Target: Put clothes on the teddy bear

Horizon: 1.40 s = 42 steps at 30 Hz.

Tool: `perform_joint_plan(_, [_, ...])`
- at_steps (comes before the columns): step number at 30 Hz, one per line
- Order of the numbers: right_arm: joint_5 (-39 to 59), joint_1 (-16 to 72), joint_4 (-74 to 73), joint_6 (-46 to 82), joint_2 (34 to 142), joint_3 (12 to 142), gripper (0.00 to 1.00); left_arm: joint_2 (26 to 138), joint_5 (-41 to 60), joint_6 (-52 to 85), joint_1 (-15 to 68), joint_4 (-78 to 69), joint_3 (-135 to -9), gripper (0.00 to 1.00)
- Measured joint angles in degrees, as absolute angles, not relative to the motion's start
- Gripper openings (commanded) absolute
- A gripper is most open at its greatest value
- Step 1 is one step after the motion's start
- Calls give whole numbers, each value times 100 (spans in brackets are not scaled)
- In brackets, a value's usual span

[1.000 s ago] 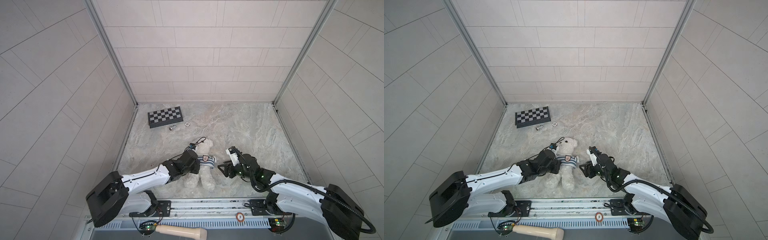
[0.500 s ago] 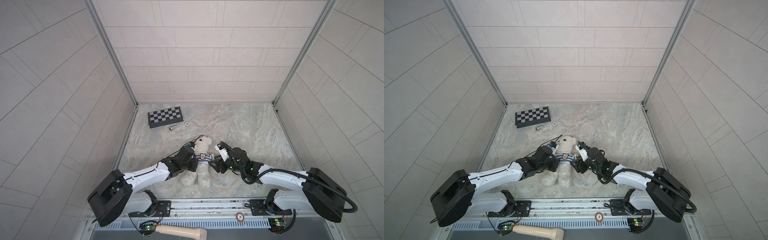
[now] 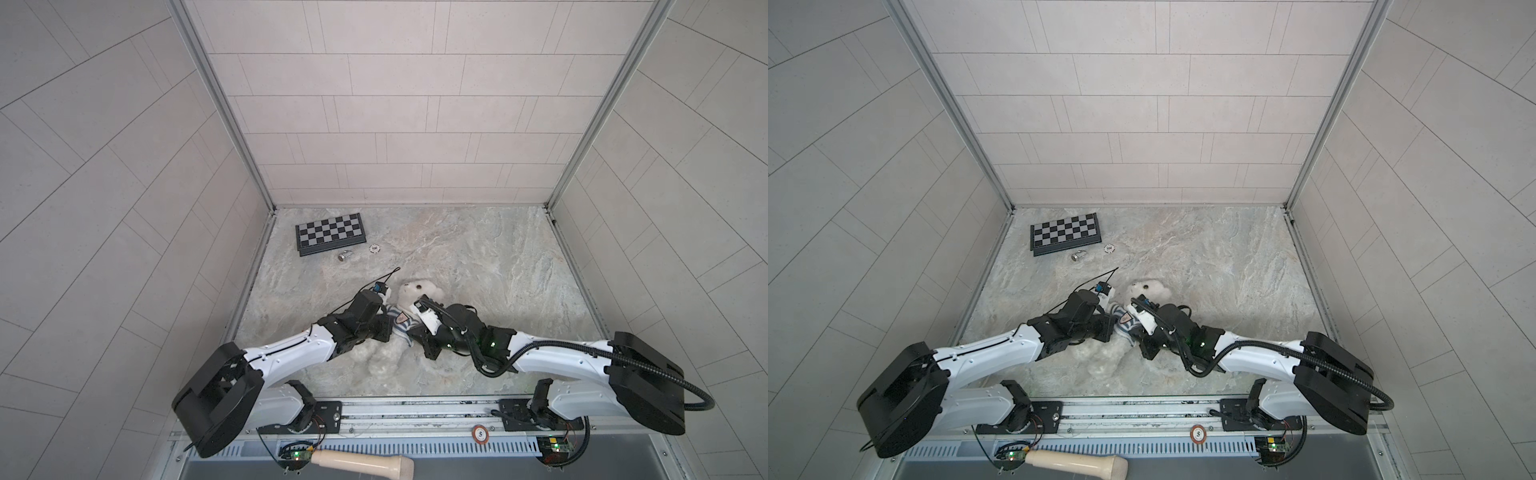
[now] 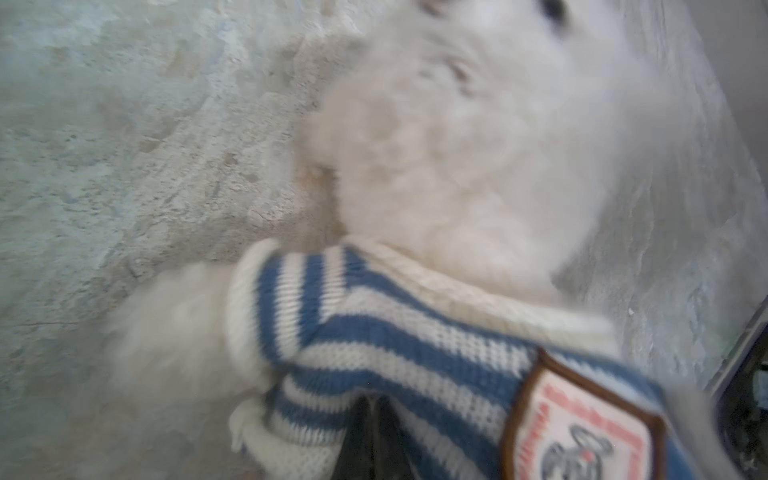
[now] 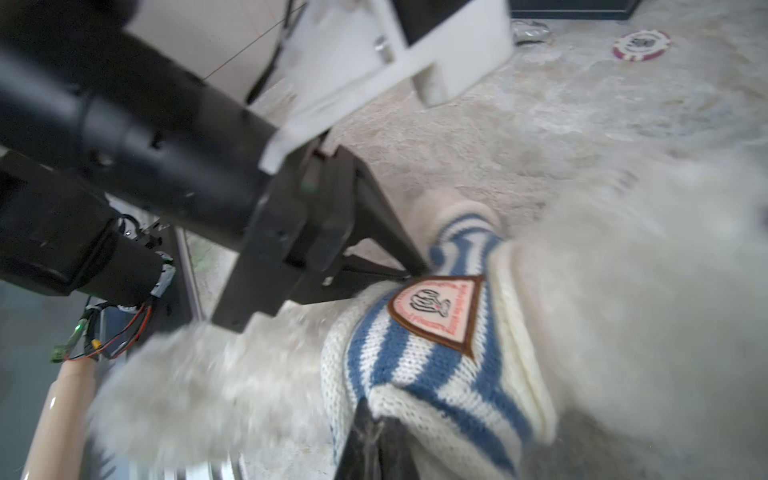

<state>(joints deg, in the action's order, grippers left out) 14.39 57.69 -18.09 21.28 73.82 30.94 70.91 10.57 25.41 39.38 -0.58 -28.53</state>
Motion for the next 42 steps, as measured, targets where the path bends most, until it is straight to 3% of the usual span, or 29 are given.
perform_joint_plan(3, [1452, 5948, -1916, 2296, 7387, 3079, 7, 6862, 1048, 2497, 3758, 99, -2851, 43])
perform_joint_plan(5, [1391, 5961, -1997, 2401, 7387, 3017, 12, 6477, 1011, 2515, 3752, 296, -2816, 49])
perform_joint_plan(11, [1284, 5946, -2112, 2585, 7046, 2687, 42, 4646, 685, 2867, 4014, 1044, -2729, 53])
perform_joint_plan(18, [768, 5883, -1173, 2397, 5196, 2497, 65, 3675, -213, 3800, 5817, 1627, -2740, 54])
perform_joint_plan(22, [467, 5264, -318, 2167, 4764, 2705, 68, 4182, -733, 4222, 6499, 1627, -2803, 54])
perform_joint_plan(26, [298, 4737, 305, 2029, 5116, 2849, 69, 4974, -1028, 4519, 6702, 1529, -2947, 53])
perform_joint_plan(36, [340, 4707, 746, 2123, 5282, 2589, 73, 5194, -2016, 5103, 7942, 1997, -3422, 56])
perform_joint_plan(42, [491, 4681, 309, 2128, 5824, 2493, 71, 5380, -2250, 5345, 8075, 1890, -3323, 57])
